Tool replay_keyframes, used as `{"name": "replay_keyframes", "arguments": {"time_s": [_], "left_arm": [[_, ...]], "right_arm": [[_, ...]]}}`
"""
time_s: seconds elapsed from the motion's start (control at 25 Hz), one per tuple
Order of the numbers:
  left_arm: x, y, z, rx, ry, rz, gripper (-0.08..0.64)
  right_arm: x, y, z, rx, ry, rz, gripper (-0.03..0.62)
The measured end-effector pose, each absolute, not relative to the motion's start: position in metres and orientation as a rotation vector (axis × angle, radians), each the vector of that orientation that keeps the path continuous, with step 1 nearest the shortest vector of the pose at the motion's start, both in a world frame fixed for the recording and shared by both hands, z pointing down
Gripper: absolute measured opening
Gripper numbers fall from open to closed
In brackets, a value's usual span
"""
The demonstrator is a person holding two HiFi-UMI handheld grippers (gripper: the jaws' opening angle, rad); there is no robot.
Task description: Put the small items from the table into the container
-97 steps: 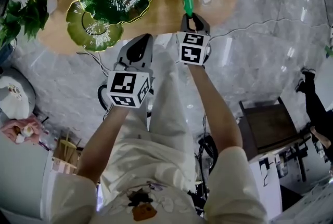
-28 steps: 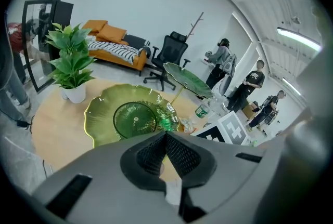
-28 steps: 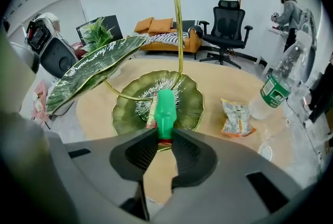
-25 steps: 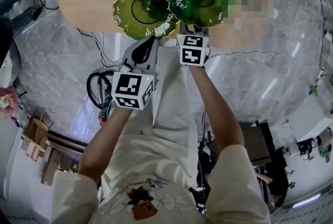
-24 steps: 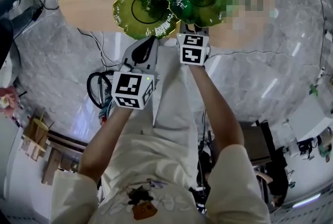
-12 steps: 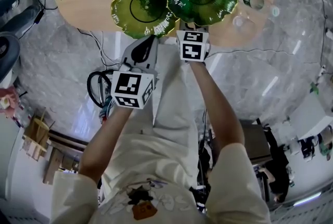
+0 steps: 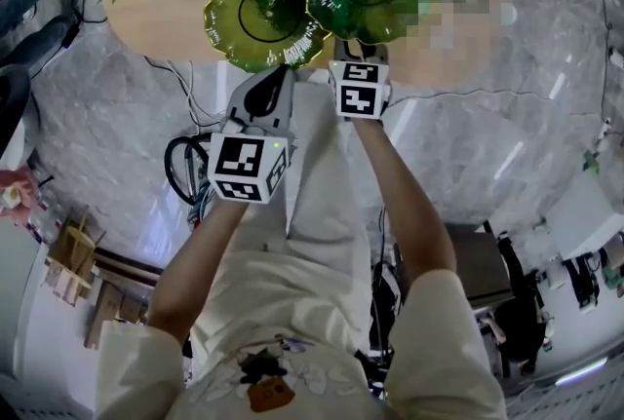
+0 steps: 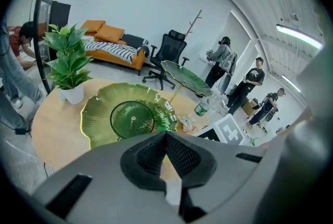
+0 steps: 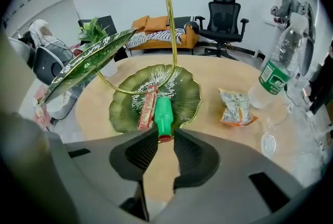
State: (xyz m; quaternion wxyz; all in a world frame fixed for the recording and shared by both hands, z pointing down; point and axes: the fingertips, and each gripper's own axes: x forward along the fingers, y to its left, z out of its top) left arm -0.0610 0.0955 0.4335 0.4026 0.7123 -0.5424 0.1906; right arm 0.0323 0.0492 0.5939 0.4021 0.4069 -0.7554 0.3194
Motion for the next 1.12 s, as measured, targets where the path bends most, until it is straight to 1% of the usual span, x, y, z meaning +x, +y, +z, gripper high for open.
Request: {"name": "replay_keyframes", "arguments": {"time_s": [0.44, 1.12], "left_arm": [[-0.036, 0.098, 0.431, 1.833, -1.319, 0.478, 0.008], [0.033, 0.094, 0.427, 1.926, -1.210, 0.558, 0.008]], "right_arm": [[0.058, 0.054, 0.588, 1.086, -1.897, 0.831, 0.086], [0.143, 0.051, 0.583, 1.255, -1.842, 0.892, 0.086]]}}
